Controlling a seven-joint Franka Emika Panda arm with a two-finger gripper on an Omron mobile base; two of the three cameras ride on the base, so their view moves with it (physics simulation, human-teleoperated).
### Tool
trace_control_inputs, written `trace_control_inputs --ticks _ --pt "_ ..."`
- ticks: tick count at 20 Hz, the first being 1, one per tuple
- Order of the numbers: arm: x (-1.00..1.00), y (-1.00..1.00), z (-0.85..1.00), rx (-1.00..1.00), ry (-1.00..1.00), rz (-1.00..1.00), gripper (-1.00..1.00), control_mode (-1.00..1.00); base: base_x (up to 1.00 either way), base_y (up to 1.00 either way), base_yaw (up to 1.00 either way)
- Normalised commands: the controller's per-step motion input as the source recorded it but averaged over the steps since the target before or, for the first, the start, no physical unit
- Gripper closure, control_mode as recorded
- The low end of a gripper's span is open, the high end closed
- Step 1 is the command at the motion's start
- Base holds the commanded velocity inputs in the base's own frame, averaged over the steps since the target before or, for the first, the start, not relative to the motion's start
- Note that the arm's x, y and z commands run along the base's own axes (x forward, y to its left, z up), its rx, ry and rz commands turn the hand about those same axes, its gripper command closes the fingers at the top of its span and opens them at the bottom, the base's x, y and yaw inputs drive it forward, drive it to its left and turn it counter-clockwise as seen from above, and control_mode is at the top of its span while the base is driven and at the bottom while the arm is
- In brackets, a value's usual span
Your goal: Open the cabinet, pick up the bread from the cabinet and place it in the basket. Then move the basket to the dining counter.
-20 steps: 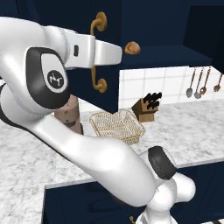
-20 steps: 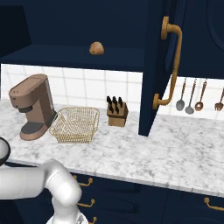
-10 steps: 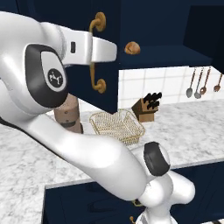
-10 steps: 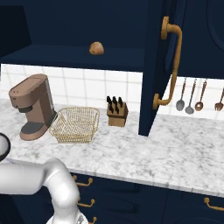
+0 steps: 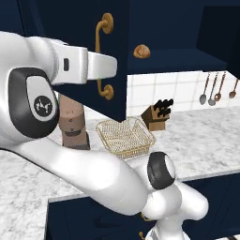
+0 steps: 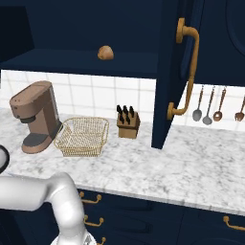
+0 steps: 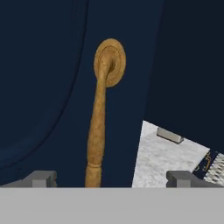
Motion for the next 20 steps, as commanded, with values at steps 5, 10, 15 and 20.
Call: trace_control_inputs --ticks 5,10,15,20 --pt "-0.81 -0.16 0.06 0.05 0.01 -0.06 -1.0 -1.0 0.0 0.0 0.0" --pt "-0.99 -0.09 0.06 0.21 0.02 0.0 -1.0 -1.0 0.0 0.0 0.0" --pt "-0.59 -0.35 0.0 0.45 0.01 0.02 -1.0 -1.0 0.0 0.0 0.0" --pt "-0.27 -0.51 0.0 0.55 0.09 0.06 -1.0 -1.0 0.0 0.0 0.0"
